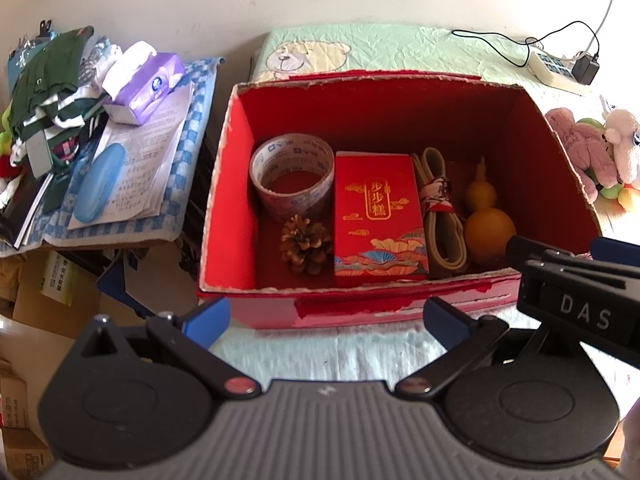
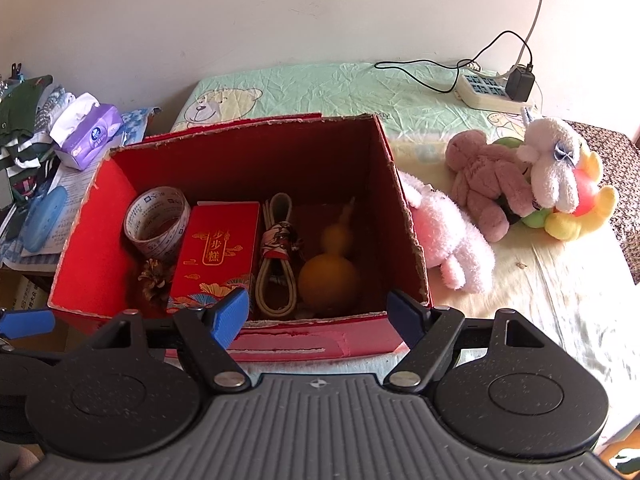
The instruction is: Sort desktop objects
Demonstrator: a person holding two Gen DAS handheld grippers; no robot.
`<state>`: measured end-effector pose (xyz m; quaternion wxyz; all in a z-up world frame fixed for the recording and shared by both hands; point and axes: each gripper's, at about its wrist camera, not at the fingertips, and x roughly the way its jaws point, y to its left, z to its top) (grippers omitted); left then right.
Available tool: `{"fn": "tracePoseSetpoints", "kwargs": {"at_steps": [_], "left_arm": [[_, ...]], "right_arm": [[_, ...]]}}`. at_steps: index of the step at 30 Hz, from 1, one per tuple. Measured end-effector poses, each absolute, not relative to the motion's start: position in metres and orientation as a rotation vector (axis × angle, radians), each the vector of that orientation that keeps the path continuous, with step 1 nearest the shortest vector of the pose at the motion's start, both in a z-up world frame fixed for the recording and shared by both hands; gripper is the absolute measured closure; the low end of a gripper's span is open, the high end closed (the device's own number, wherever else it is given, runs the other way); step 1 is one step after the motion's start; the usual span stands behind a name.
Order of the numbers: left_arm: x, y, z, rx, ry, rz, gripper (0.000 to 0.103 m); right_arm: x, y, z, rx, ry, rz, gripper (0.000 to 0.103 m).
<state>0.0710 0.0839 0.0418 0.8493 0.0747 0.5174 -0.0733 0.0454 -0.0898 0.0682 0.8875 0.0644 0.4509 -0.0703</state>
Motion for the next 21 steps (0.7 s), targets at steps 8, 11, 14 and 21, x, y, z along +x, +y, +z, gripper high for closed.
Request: {"fn": "tracePoseSetpoints", "kwargs": {"at_steps": [8,11,14,21], "left_arm": [[0.069,0.086,0.041,0.145,1.08,-0.149,0.0],[0.069,0.085,0.041,0.149,1.082,-0.148,0.0],[0.069,0.083,0.042,0.156,1.085,-0.154,0.0],[0.065,0.073,0.044,0.173,1.106,-0.172,0.0]], "right_arm": [[0.044,-0.089,0.068,0.128,0.929,-0.144,0.024],[0.044,-0.09,0.068,0.123,0.927,-0.146,0.024],[0.043,-0.09,0.068,0.128,0.929,-0.145,0.024],[0.04,-0.091,0.073,0.115,0.925,-0.133,0.024]]}}
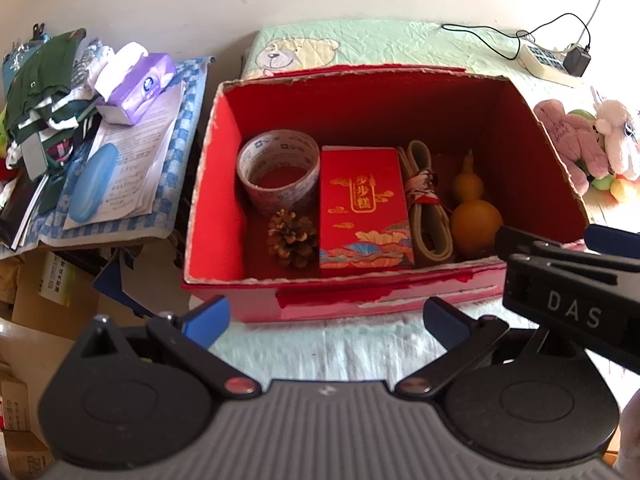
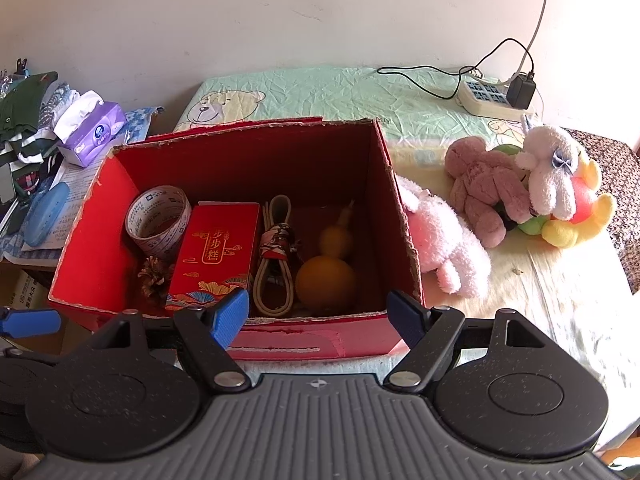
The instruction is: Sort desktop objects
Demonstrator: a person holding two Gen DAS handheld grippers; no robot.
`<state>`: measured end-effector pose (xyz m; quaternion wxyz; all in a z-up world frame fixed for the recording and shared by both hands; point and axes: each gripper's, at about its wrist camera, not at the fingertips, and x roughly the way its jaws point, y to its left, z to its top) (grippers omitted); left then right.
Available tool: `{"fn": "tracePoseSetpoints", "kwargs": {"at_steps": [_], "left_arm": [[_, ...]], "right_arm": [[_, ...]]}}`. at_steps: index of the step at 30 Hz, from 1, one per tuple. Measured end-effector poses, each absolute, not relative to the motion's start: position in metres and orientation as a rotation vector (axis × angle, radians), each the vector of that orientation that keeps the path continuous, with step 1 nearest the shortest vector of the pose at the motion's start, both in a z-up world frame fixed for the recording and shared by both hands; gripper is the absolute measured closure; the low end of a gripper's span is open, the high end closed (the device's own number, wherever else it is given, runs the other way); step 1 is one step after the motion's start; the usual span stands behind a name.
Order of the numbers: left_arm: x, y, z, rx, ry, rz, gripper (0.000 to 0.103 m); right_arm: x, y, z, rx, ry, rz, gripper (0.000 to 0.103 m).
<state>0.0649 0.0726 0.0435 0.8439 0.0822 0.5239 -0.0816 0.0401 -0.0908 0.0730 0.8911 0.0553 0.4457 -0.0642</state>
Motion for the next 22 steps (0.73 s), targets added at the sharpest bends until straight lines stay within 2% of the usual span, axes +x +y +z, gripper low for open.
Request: {"fn": "tracePoseSetpoints", "kwargs": {"at_steps": [22], "left_arm": [[0.075,0.072,0.047,0.163,1.08,-0.198,0.002]], "right_arm": [[0.047,-0.092,0.077,0.117,0.928,-0.146,0.024]]}}
